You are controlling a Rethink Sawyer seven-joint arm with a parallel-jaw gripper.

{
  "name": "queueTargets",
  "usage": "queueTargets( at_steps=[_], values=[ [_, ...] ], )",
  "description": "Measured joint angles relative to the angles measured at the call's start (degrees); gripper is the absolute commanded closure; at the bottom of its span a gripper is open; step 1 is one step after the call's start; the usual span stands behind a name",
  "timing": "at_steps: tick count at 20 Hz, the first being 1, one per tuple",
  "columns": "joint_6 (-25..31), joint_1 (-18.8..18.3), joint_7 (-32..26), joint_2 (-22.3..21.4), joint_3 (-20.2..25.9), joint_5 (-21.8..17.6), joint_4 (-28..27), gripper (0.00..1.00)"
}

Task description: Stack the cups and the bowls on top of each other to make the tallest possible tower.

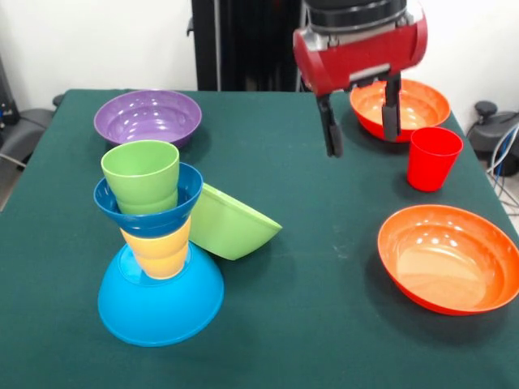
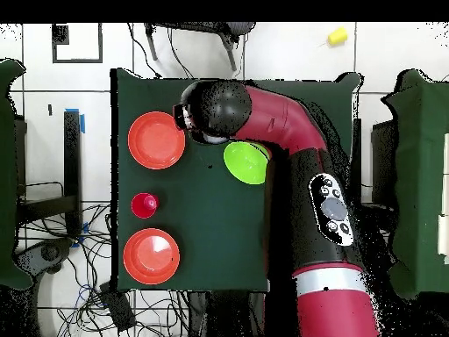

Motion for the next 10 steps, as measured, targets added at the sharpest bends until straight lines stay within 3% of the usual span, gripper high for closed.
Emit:
queueTargets(
  at_steps=[10],
  values=[
    [-1.5, 1.4, 3.4, 2.9, -1.7, 0.4, 1.8, 0.00]
  ],
)
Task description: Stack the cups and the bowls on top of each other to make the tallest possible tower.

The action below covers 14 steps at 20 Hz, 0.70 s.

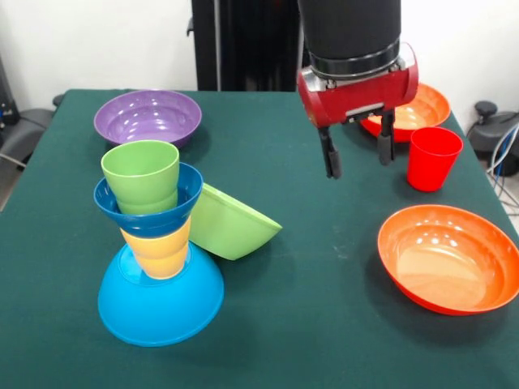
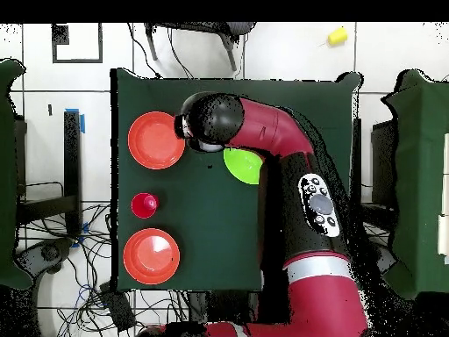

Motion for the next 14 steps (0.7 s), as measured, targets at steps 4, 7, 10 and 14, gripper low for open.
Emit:
queueTargets(
  at_steps=[4, 7, 10, 14],
  values=[
    [0.0, 0.6, 2.0, 0.0, 0.0, 0.2, 2.1, 0.00],
    [-0.1, 1.5, 3.4, -0.8, -0.2, 0.2, 4.6, 0.00],
    [-1.1, 3.2, 4.7, -1.8, -1.5, 0.1, 6.7, 0.00],
    [-6.3, 9.4, 8.9, -3.3, -6.7, -1.0, 9.0, 0.00]
  ],
)
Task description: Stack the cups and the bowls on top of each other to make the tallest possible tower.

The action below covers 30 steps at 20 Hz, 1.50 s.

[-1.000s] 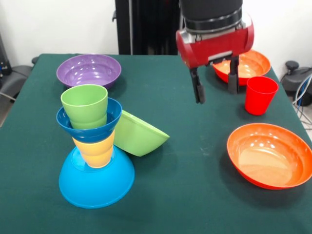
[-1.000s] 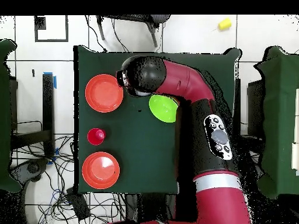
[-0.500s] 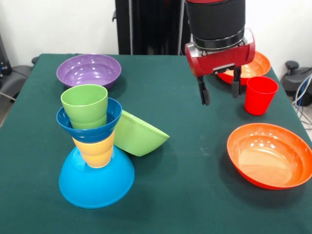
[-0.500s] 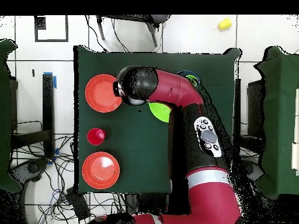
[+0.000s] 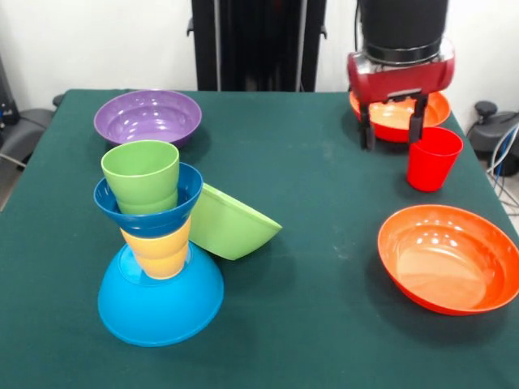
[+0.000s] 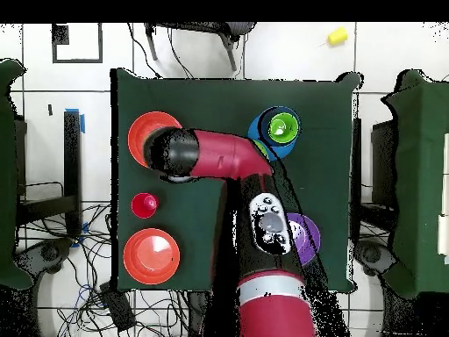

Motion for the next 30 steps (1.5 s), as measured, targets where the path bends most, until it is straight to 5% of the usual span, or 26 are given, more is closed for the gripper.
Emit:
queueTargets(
  at_steps=[6, 12, 30],
  values=[
    [-4.8, 9.9, 8.9, 0.2, -8.2, -1.0, 0.3, 0.00],
    [-5.5, 15.7, 16.7, 1.8, -14.0, -1.0, -0.4, 0.00],
    [-5.5, 16.8, 19.6, 9.8, -19.1, -1.0, -3.5, 0.00]
  ],
)
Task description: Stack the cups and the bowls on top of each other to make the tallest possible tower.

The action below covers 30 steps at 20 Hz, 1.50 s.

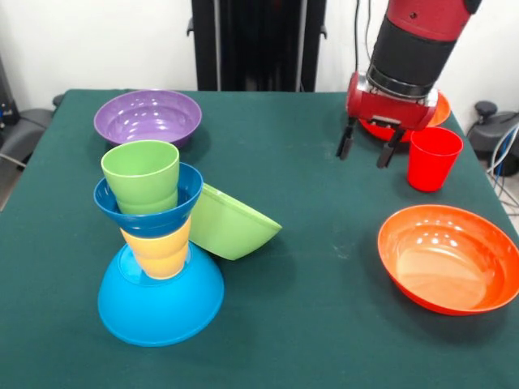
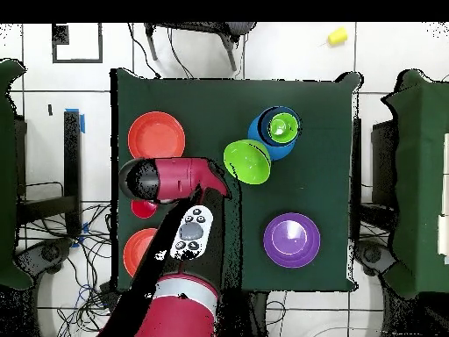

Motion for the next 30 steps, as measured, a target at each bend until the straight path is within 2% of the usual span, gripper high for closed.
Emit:
queueTargets(
  at_steps=[10, 18, 24, 30],
  values=[
    [0.1, 2.5, 0.0, 0.6, 0.0, 0.2, -1.6, 0.00],
    [4.0, 4.6, 0.0, -1.2, -0.1, 0.3, -3.4, 0.00],
    [8.3, 4.5, 0.0, -2.3, -0.1, 0.5, -4.4, 0.00],
    [11.6, 1.5, 0.0, -3.4, 2.7, 0.5, -4.7, 0.00]
  ],
)
